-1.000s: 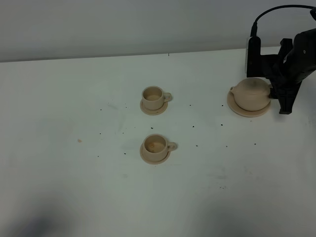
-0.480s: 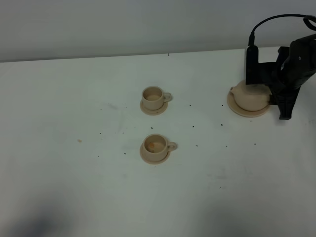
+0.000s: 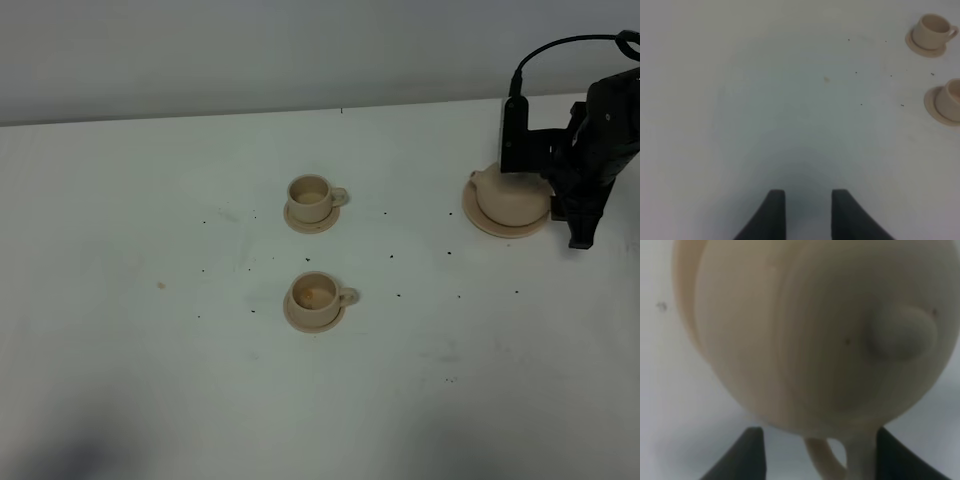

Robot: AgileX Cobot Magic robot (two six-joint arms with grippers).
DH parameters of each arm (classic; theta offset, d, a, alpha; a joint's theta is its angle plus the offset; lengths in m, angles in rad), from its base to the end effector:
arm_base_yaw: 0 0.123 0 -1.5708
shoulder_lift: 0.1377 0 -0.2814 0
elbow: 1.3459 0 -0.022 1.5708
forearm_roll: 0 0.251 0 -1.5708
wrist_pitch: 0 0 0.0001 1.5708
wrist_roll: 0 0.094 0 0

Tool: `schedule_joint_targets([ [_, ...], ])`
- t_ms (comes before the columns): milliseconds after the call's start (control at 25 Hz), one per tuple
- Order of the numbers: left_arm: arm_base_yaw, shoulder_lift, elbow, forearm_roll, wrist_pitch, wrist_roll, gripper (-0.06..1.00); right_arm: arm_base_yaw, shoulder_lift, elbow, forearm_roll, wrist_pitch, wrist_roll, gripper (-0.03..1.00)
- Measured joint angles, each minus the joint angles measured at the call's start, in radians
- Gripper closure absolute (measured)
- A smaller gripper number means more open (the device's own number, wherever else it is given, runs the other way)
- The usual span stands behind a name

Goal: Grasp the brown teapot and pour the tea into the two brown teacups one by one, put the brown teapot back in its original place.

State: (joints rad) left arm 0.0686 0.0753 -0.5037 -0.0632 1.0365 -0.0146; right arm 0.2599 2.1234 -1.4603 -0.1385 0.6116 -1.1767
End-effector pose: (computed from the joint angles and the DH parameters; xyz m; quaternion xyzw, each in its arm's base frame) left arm 0.0142 -0.0041 0.2787 -0.0363 0.8642 -0.0181 0.5016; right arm 0.4243 0.1051 0.1350 -0.6807 0.7057 -0.1287 0.1484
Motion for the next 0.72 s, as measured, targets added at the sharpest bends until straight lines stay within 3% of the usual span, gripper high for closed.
schedule_joint_targets([
  [440,0.000,0.000,0.000,0.000,0.000,0.000,0.70,0.019,0.000,0.000,0.003,0.092,0.098,0.54],
  [720,0.000,0.000,0.000,0.000,0.000,0.001,0.70,0.055,0.000,-0.046,0.023,0.191,0.240,0.54],
])
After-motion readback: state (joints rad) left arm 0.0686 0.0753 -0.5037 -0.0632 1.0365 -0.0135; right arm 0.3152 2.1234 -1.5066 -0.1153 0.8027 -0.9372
